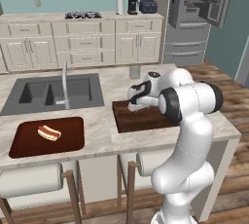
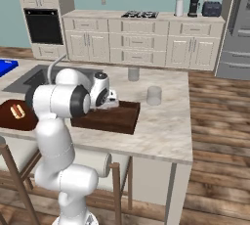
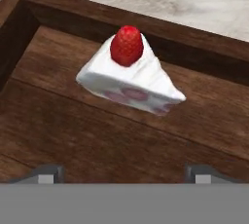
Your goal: Take the cake and donut from the fridge and place them on the empty tray on the dining counter.
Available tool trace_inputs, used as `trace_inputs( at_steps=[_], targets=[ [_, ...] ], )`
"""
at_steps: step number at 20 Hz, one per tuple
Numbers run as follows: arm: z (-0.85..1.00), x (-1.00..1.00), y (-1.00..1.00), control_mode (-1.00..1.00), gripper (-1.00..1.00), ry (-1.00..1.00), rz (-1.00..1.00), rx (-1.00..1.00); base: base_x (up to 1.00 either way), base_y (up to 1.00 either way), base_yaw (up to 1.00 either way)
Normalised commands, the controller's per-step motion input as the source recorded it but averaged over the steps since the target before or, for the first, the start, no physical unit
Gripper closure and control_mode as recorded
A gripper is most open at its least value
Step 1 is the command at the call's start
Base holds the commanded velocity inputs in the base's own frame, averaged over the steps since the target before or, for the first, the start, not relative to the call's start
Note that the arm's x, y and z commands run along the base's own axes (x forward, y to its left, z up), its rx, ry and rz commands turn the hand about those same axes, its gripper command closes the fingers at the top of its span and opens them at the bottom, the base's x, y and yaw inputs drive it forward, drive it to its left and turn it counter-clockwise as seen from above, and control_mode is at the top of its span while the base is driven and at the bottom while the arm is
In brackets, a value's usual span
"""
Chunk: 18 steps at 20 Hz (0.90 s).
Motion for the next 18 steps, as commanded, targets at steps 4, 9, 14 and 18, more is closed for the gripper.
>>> trace_inputs(
  at_steps=[4,9,14,18],
  targets=[
    [0.64,-0.49,-0.13,-1.00,-1.00,0.02,0.00,0.00,0.00,0.00,0.00],
    [1.00,-0.50,-0.23,-1.00,-1.00,-0.12,0.00,0.00,0.00,0.00,0.00],
    [1.00,-0.78,-0.49,-1.00,-1.00,-0.24,-0.02,0.00,0.00,0.00,0.00],
    [1.00,-1.00,-0.51,-1.00,-1.00,-0.25,-0.07,0.00,0.00,0.00,0.00]
  ],
)
